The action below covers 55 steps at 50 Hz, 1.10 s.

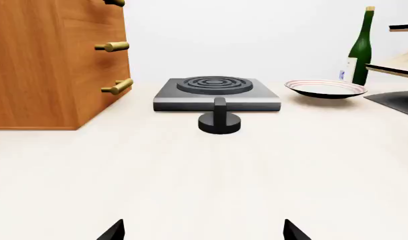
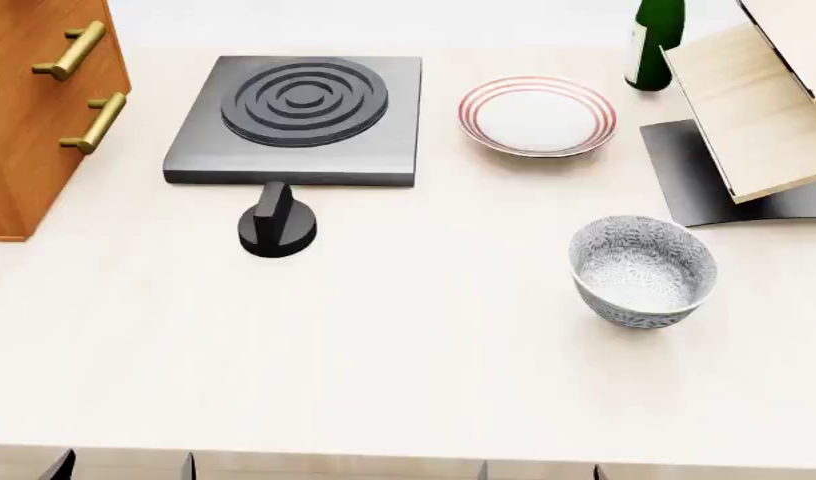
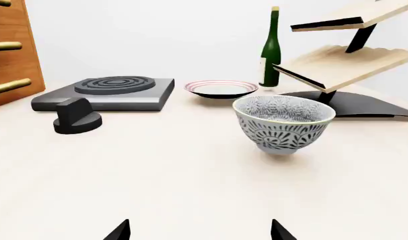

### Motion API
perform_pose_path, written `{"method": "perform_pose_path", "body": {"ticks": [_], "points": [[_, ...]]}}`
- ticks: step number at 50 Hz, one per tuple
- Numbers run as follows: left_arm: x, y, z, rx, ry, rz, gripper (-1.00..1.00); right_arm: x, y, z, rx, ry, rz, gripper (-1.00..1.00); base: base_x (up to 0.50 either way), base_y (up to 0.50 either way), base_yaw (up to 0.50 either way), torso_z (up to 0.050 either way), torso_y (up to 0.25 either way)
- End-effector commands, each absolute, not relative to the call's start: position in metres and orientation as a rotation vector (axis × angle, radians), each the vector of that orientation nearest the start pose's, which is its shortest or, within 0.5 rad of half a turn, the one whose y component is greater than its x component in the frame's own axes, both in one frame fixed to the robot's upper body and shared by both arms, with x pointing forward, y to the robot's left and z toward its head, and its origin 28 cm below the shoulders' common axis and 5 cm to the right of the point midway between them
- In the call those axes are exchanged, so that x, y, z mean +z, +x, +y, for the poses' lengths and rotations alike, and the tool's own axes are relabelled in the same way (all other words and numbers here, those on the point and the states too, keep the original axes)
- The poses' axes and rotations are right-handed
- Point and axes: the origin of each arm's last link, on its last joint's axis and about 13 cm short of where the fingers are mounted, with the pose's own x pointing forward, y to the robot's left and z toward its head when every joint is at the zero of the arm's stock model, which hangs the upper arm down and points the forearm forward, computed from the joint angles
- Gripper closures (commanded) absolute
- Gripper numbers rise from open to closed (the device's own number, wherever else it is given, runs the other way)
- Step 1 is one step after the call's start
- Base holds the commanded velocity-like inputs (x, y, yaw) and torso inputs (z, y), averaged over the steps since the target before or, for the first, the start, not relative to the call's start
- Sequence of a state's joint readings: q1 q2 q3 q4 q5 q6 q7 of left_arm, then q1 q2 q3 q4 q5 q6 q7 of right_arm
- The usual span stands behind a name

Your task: Put the bowl on the stove.

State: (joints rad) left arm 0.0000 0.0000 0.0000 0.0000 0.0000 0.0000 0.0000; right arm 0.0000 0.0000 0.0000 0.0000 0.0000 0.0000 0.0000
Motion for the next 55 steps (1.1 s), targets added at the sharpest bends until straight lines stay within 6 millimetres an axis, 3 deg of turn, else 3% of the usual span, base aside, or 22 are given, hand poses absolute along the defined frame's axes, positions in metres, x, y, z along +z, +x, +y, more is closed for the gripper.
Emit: {"method": "perform_pose_path", "body": {"ticks": [1,7,12,14,29,30,32,33,55], "points": [[0.012,0.211,0.205,-0.004,0.007,-0.001,-1.0,0.006,0.211,-0.097,0.011,0.046,0.043,-1.0,0.0,0.0,0.0,0.0,0.0],[-0.003,0.212,0.207,-0.007,0.012,0.018,-1.0,-0.011,0.212,-0.098,0.038,0.079,0.091,-1.0,0.0,0.0,0.0,0.0,0.0],[-0.028,0.212,0.21,-0.023,0.01,0.062,-1.0,-0.05,0.212,-0.102,0.02,-0.092,0.104,-1.0,0.0,0.0,0.0,0.0,0.0],[-0.039,0.211,0.211,-0.024,0.031,0.11,-1.0,-0.059,0.212,-0.104,0.007,-0.076,0.127,-1.0,0.0,0.0,0.0,0.0,0.0],[-0.041,0.21,0.214,-0.033,-0.035,0.081,-1.0,-0.057,0.215,-0.104,0.008,-0.067,0.142,-1.0,0.0,0.0,0.0,0.0,0.0],[0.004,0.223,0.213,-0.037,-0.023,-0.06,-1.0,0.017,0.238,-0.102,0.003,-0.063,-0.112,-1.0,0.0,0.0,0.0,0.0,0.0],[-0.041,0.21,0.214,-0.029,-0.025,0.088,-1.0,-0.03,0.228,-0.103,0.006,-0.062,0.003,-1.0,0.0,0.0,0.0,0.0,0.0],[-0.041,0.21,0.214,-0.028,-0.024,0.088,-1.0,-0.057,0.215,-0.104,0.006,-0.064,0.142,-1.0,0.0,0.0,0.0,0.0,0.0],[-0.039,0.21,0.215,-0.021,-0.034,0.079,-1.0,-0.056,0.216,-0.106,0.0,-0.048,0.157,-1.0,0.0,0.0,0.0,0.0,0.0]]}}
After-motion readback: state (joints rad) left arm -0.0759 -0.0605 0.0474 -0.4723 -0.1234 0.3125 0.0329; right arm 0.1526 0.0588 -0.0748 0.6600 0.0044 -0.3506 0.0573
